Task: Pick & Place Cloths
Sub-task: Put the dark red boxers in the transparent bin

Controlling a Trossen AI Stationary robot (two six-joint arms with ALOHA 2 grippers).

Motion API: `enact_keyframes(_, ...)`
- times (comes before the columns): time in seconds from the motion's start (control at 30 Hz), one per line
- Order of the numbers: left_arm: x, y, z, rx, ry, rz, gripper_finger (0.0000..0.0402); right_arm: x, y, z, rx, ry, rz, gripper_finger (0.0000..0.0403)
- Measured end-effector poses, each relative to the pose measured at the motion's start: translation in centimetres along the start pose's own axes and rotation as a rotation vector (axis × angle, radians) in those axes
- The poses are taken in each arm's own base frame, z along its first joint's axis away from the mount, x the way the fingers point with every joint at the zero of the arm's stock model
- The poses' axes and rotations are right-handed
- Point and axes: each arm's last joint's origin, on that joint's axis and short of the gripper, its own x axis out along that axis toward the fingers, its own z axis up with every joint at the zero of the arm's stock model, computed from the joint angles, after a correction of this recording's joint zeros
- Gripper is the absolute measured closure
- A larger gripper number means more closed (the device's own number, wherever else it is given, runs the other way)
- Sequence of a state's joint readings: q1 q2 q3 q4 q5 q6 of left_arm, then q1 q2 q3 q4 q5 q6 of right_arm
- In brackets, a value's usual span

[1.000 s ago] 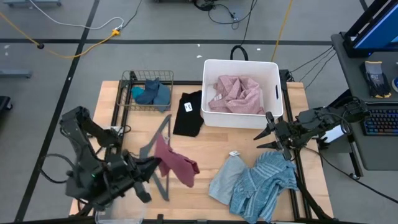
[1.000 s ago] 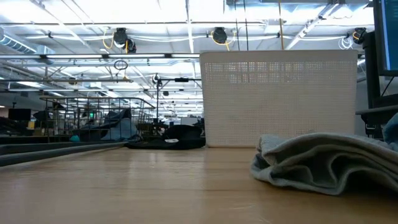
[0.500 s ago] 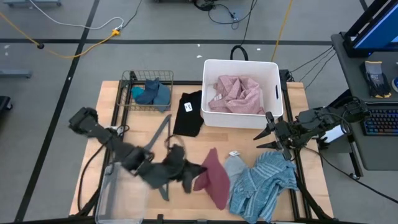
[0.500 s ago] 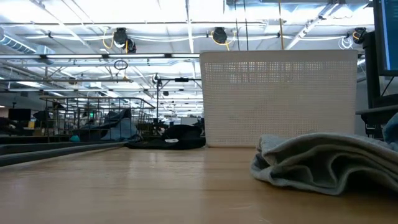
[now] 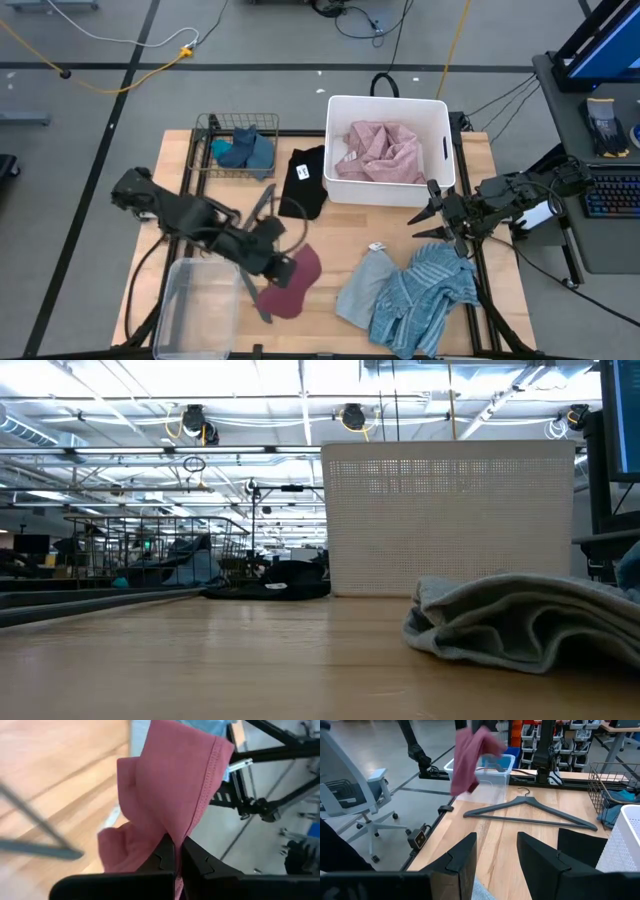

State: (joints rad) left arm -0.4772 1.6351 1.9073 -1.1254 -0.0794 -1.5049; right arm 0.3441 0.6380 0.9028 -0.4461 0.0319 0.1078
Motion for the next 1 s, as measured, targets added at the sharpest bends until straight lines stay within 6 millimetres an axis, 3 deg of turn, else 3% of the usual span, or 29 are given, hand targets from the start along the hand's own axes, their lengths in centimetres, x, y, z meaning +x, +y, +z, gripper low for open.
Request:
enact_keyframes(0.13,-3.1,0.6,-0.6,-0.054,0.025,0.103,0.0401,0.0,0.0,0.0,0.000,0.000,-0.001,0.0271)
enact_keyframes(0.3,-5.0,2.0,-1.7,-0.137,0.150,0.278,0.0402,0.0,-0.1,0.0,0.000,-0.004,-0.039,0.0271)
enact_keyframes(0.6,-5.2,2.1,-3.8,-0.159,0.317,0.301,0.0402,0.2,-0.3,0.0,-0.020,0.000,-0.062,0.0271)
enact_keyframes(1.0,-5.7,2.6,-8.0,-0.339,0.367,0.394,0.0402,0.8,-0.3,-0.1,-0.021,0.024,-0.063,0.0271)
